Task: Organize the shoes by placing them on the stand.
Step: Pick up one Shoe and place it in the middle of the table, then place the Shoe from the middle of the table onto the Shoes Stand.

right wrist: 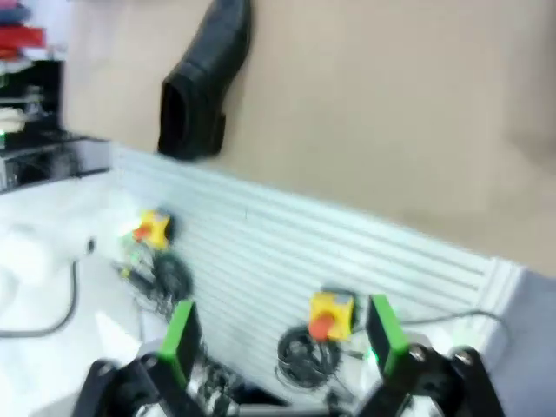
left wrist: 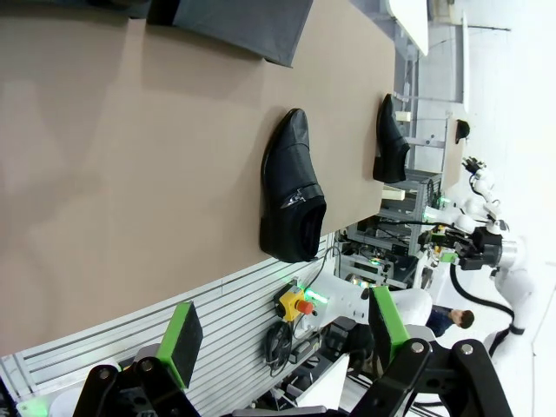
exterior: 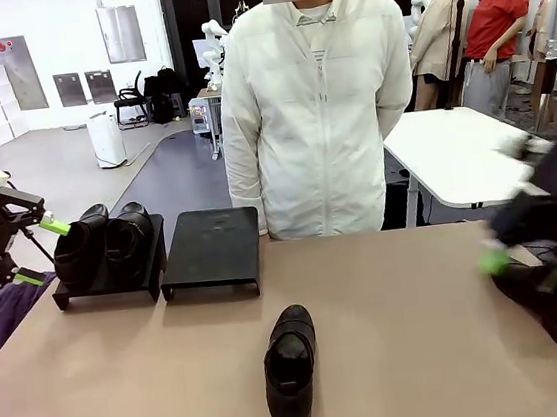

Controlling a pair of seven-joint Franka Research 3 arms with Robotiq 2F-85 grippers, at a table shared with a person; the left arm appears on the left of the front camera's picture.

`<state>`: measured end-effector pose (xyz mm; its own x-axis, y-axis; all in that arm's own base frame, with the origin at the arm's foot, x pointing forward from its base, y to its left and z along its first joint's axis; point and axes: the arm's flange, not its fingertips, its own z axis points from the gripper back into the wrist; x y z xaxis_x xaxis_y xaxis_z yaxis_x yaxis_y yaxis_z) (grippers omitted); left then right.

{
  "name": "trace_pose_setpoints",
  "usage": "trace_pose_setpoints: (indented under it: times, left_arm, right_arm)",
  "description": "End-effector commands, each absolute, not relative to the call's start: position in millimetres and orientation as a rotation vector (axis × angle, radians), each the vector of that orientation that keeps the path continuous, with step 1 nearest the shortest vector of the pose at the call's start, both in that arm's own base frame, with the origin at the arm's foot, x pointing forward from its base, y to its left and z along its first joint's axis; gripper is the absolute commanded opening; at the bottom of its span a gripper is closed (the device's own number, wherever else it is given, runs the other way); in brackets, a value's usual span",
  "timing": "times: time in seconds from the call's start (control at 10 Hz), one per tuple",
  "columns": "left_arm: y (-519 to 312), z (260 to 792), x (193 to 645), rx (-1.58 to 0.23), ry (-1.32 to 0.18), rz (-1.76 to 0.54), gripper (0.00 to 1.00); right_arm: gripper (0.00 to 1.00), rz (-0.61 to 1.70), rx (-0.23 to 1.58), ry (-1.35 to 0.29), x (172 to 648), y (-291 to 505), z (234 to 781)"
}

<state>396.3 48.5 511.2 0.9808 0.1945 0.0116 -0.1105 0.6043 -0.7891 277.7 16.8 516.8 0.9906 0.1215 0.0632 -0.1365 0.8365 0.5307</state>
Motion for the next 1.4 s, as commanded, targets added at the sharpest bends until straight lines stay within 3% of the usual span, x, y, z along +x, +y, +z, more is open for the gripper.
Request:
trace_pose_setpoints:
  times: [0.0, 0.2, 0.4, 0.5, 0.6, 1.3]
  left_arm:
    - [51, 512, 395, -0.904, -0.099, 0.162, 1.0]
    - [51, 512, 395, -0.904, -0.099, 0.162, 1.0]
    - [51, 512, 395, -0.904, -0.099, 0.162, 1.0]
    - [51, 512, 395, -0.904, -0.099, 0.162, 1.0]
    - [51, 512, 395, -0.904, -0.099, 0.162, 1.0]
    - [51, 512, 395, -0.904, -0.099, 0.162, 1.0]
  right_arm:
    - [1.0, -0.022, 0.743, 0.09, 301, -83, 501]
    - [1.0, -0.274, 1.023, -0.03, 302, -134, 474]
    - [1.0, -0.311, 1.142, -0.148, 301, -130, 453]
    - [1.0, -0.284, 1.093, -0.166, 304, -115, 447]
    - [1.0, -0.354, 1.095, -0.043, 292, -161, 454]
    - [1.0, -0.354, 1.095, -0.043, 292, -161, 454]
